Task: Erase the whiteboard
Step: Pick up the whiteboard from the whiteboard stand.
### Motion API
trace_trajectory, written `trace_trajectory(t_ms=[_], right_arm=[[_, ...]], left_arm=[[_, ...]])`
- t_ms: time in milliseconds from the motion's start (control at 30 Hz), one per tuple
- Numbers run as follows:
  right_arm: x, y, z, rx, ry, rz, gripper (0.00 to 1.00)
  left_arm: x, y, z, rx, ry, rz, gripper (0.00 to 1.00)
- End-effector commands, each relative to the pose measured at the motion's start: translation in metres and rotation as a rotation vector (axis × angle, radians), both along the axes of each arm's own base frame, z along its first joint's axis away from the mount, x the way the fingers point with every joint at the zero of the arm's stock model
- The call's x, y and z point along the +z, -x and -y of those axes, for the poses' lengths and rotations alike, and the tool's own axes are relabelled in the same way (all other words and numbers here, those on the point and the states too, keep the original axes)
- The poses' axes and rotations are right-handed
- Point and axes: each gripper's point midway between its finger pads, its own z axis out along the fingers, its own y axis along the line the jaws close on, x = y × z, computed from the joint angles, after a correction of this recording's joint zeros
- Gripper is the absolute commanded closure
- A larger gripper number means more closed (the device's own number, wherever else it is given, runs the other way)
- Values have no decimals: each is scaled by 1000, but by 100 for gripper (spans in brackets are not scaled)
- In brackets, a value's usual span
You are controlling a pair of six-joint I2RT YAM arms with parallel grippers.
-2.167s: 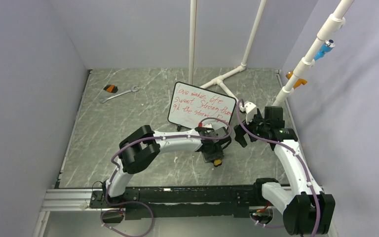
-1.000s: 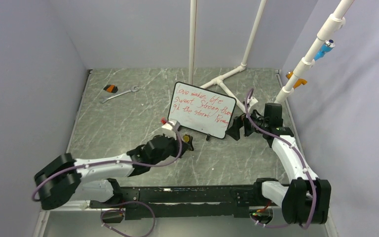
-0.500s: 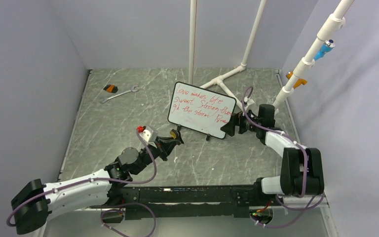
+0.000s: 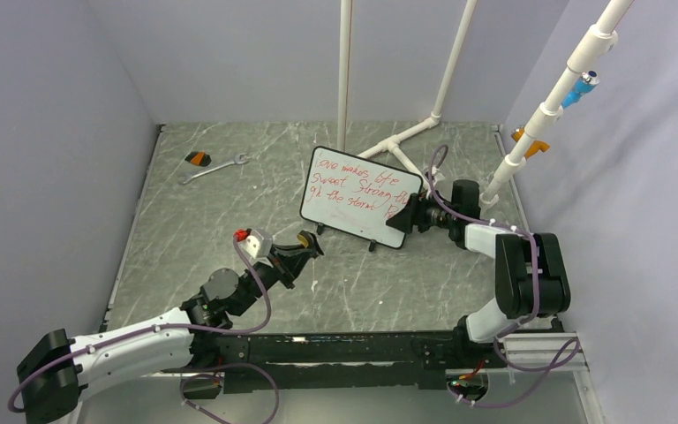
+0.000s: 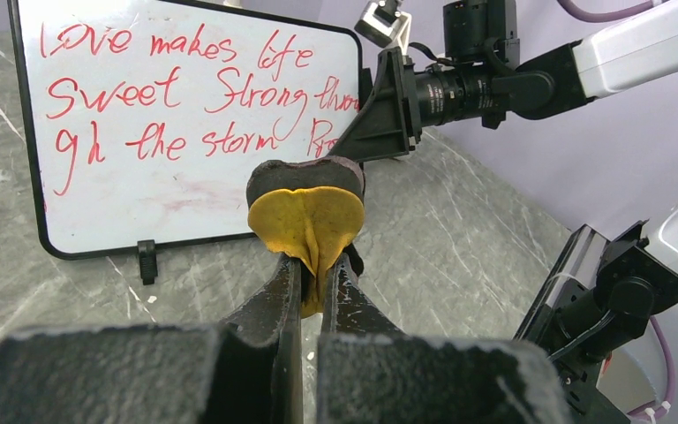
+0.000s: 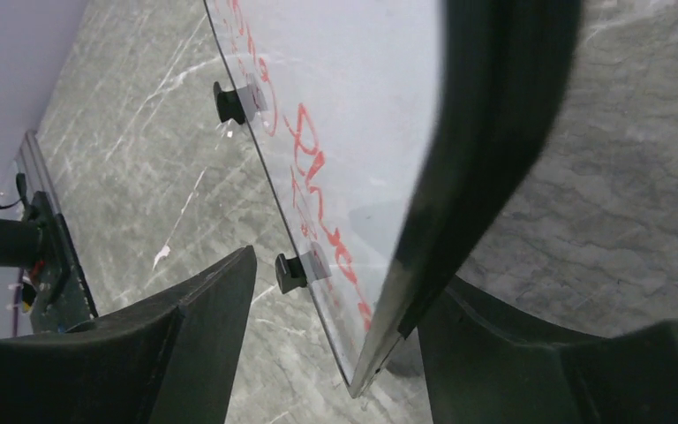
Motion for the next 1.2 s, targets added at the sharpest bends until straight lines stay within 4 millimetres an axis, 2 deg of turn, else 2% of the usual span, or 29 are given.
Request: trace_trajectory(t_ms=[0,200,300,400,567,767,867,1067,1167], right_arm=[[16,-11,-9,22,-81,34,37],[8,-8,-10,35,-95,-6,55],[12,-7,-9,42,-106,5,70],[23,-6,-9,64,-113,52,82],[62,-4,-14,125,-119,192,100],[96,4,-31,216,-84,310,100],[105,10,-41,265,-65,324,100],[129,41,-61,424,0,363,100],[137,58,-61,483,84,359,100]], left_arm=[[15,-2,-3,13,27,39,100],[13,-3,-5,26,30,30,100],[13,-3,-7,30,33,30,100],[12,-3,-7,34,28,28,100],[15,-3,-7,31,18,37,100],[17,-3,-9,39,11,40,100],[16,-4,-9,39,13,33,100],[18,-8,-16,78,-17,30,100],[24,-12,-24,108,-56,24,100]])
